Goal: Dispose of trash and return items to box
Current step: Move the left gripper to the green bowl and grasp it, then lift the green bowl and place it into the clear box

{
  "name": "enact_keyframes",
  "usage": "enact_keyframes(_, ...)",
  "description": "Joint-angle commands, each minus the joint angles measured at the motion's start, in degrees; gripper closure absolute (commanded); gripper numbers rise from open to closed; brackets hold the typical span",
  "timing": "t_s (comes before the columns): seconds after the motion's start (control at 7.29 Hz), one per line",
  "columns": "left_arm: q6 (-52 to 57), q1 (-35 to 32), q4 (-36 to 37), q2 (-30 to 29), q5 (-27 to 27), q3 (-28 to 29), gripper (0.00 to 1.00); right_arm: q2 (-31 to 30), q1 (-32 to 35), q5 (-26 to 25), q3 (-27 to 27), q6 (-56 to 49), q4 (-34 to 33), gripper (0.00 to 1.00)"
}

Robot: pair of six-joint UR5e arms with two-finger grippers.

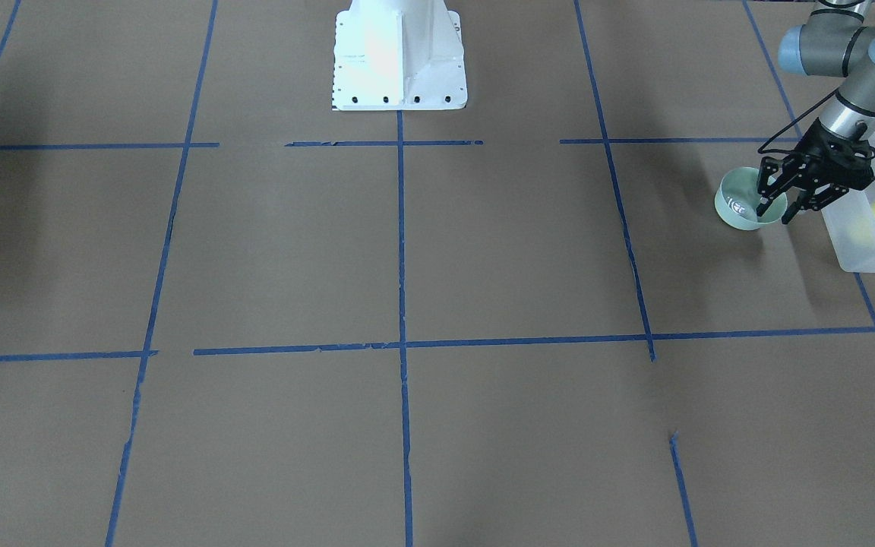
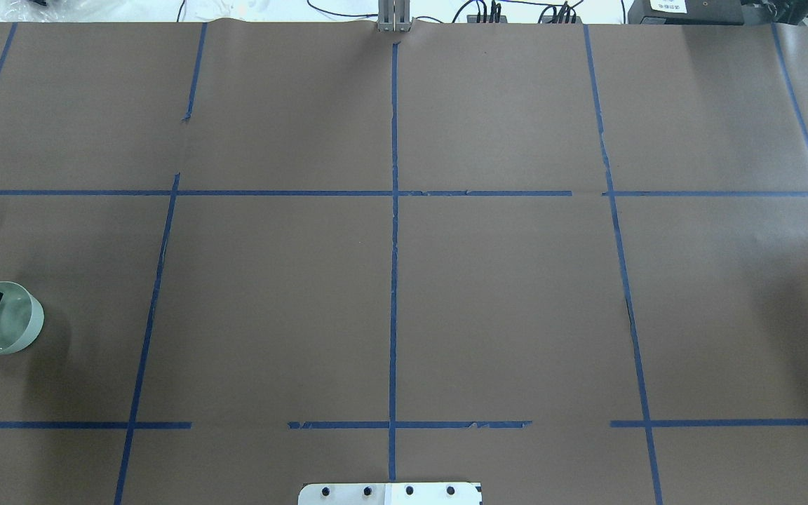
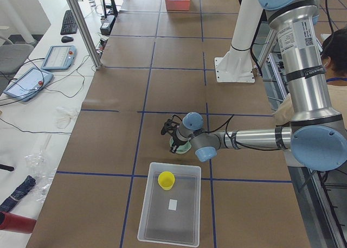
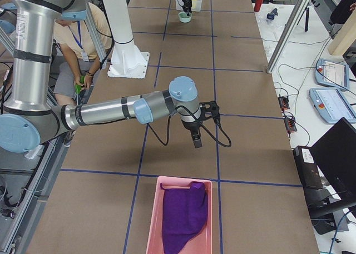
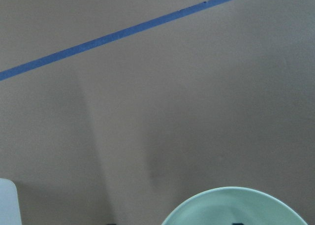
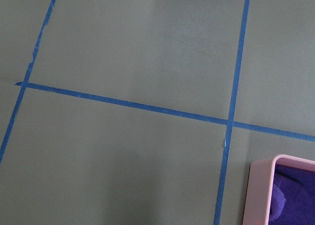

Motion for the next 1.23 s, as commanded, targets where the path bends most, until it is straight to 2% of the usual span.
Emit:
enact_keyframes(0.0,1.15,0.14,-1.39,0.01,-0.49,-0.42,1.0,-0.01,0.0,-0.01,0.0,-0.09,0.1,0.0)
enact_keyframes(0.14,1.59,-0.04,-1.31,-0.25,-0.93,-1.12,1.0,-0.1,0.0,-0.1,0.0,-0.09,0.54,0.0)
enact_keyframes(0.41,7.88,-3.0,-0.87,-0.34,-13.44,-3.06,1.0,-0.1,0.0,-0.01,0.0,-0.09,0.8,0.0)
enact_keyframes(0.55,11.75,-8.68,-0.61,-0.17,-19.08,-2.98,1.0,-0.1,0.0,-0.1,-0.09,0.0,0.8,0.0)
enact_keyframes(0.82,21.05,-19.15,5.69,0.01,-27.19,-3.41,1.0,-0.1,0.0,-0.28,-0.09,0.0,0.8,0.0)
enact_keyframes(1.1,34.74,-28.29,19.36,-0.69,-27.83,-5.78,1.0,-0.1,0.0,-0.28,-0.09,-0.09,0.8,0.0)
